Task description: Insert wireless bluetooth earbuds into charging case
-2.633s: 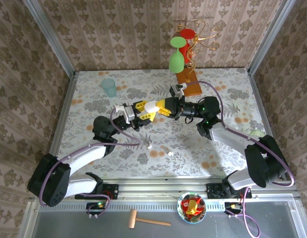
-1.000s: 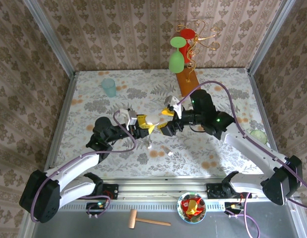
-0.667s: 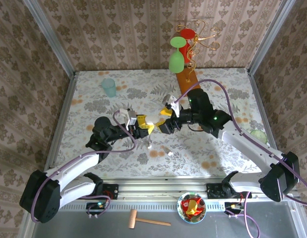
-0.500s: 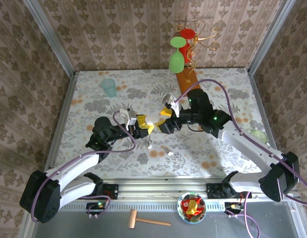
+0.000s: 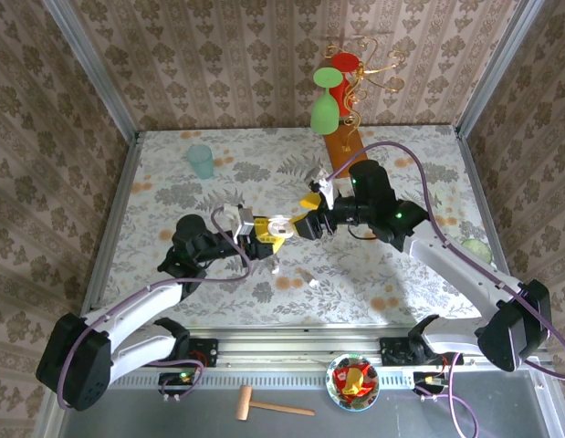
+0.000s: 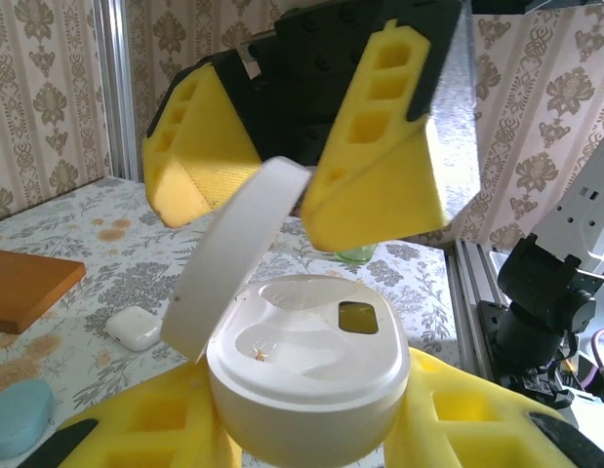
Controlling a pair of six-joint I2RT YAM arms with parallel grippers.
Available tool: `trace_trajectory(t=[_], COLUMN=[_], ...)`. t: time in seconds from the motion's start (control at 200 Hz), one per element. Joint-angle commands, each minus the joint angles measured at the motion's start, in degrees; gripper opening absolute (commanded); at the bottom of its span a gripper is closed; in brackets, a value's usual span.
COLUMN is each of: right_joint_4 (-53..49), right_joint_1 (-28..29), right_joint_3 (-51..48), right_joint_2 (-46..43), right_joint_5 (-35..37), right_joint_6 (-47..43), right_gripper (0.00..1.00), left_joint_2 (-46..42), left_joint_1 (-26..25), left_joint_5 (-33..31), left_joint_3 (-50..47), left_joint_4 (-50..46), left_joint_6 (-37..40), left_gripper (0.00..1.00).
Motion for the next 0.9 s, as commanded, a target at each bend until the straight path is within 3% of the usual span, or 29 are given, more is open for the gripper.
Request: trace_trajectory(t=[0.0,0.26,0.535,0.715,0.895], right_joint_4=[1.35,-1.37,1.09,-0.86,-9.34], right_joint_1=[-0.35,-0.87,-0.87,-0.87,-0.82], right_joint_3=[2.61,5.04,1.57,-2.86,-6.93], right_joint_2=[0.18,1.00,-3.39,-9.32,-12.93], right_joint_5=[2.32,2.94,-3.93,2.86,13.10], right_joint_6=[2.19,5.52,6.18,11.81,18.71], right_gripper=[0.70,0.70,0.74,0.79,0.77], left_joint_2=[-1.61,-1.68,-1.26,-1.15,-1.97], left_joint_1=[-0.21,-0.17,-0.17,1.48,3.91], left_joint_5=[2.33,1.99,-4.50,-7.86,-9.35], left_joint_3=[-0.76,-1.03,-1.21,-2.93,-4.53], left_joint_4=[1.05,0.86,2.43,6.20,9.18], left_joint_6=[2.47,4.12,2.96,2.38,0.56], left_gripper=[0.24,0.24,0.24,0.24,0.23])
